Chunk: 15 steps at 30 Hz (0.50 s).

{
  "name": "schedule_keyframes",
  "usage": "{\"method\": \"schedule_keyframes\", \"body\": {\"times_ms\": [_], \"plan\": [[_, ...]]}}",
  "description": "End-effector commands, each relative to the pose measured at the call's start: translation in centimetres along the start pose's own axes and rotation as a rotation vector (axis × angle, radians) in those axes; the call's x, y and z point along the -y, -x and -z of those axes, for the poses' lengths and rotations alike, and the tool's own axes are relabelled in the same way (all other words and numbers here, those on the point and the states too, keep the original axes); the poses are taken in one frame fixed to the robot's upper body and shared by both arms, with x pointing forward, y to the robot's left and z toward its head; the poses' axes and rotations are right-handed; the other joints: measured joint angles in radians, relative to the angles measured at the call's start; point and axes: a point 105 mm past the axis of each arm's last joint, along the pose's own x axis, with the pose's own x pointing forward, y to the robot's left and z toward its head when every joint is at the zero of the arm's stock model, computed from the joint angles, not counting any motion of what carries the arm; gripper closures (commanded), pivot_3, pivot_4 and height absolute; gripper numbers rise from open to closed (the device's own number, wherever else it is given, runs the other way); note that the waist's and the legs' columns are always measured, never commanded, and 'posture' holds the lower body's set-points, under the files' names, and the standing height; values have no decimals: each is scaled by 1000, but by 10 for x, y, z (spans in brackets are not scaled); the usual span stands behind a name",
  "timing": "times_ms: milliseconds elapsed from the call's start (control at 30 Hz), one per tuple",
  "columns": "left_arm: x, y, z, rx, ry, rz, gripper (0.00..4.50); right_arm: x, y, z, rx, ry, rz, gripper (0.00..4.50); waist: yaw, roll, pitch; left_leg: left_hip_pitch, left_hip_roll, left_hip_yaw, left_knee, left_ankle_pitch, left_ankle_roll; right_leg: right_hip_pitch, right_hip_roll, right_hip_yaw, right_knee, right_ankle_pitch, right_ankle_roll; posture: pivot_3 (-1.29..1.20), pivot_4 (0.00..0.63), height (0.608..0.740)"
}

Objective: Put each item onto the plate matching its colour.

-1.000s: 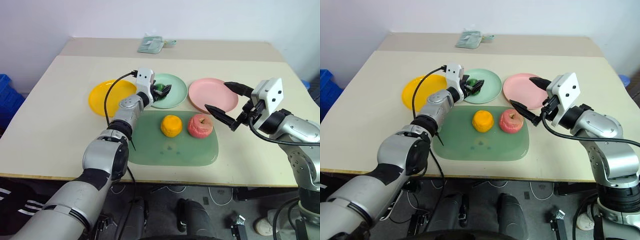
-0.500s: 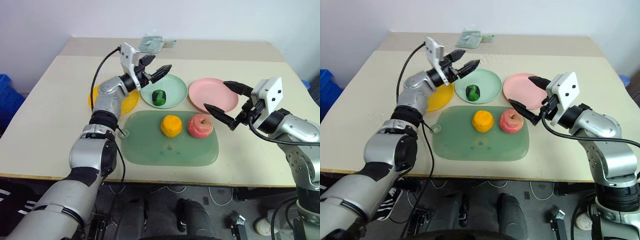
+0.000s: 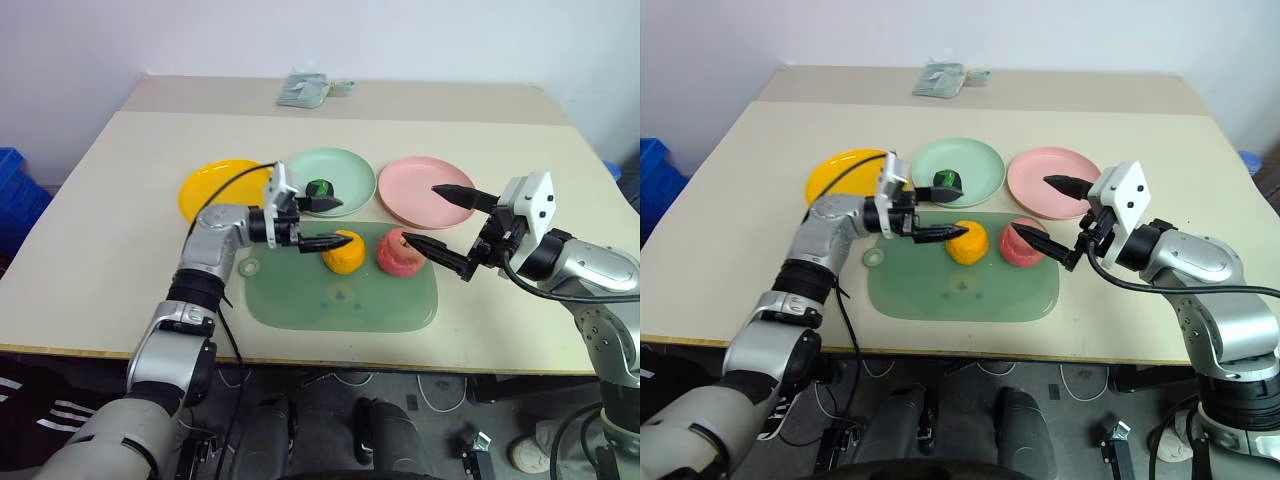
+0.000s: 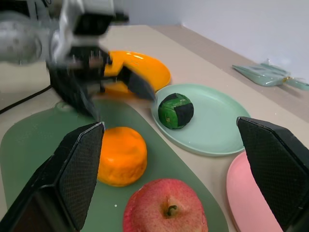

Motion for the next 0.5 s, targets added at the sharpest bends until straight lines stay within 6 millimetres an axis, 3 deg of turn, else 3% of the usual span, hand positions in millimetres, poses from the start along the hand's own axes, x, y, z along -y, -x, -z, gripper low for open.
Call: {"method": "schedule_keyframes", "body": {"times_ms": [33,233,267,367,500], "plan": [[3,-10,6,-35,-78,1,57,1,5,-12,25,56,21,0,1,0,0,0,0,0,0,0,0,0,0,0,0,0,0,0,150,740],[2,-20,24,-105,-78,-12,57,1,6,-13,28,58,30,0,0,0,0,0,0,0,0,0,0,0,0,0,0,0,0,0,150,740],[1,-20,27,-118,-83,-25,276,1,6,-13,28,60,32,0,0,0,0,0,0,0,0,0,0,0,0,0,0,0,0,0,150,740],[-3,-23,20,-74,-83,-52,1176,2,7,-13,27,62,37,0,0,0,0,0,0,0,0,0,0,0,0,0,0,0,0,0,150,740],[-16,-14,-2,19,-82,-137,1176,2,7,-13,25,61,40,0,0,0,0,0,0,0,0,0,0,0,0,0,0,0,0,0,150,740]]}}
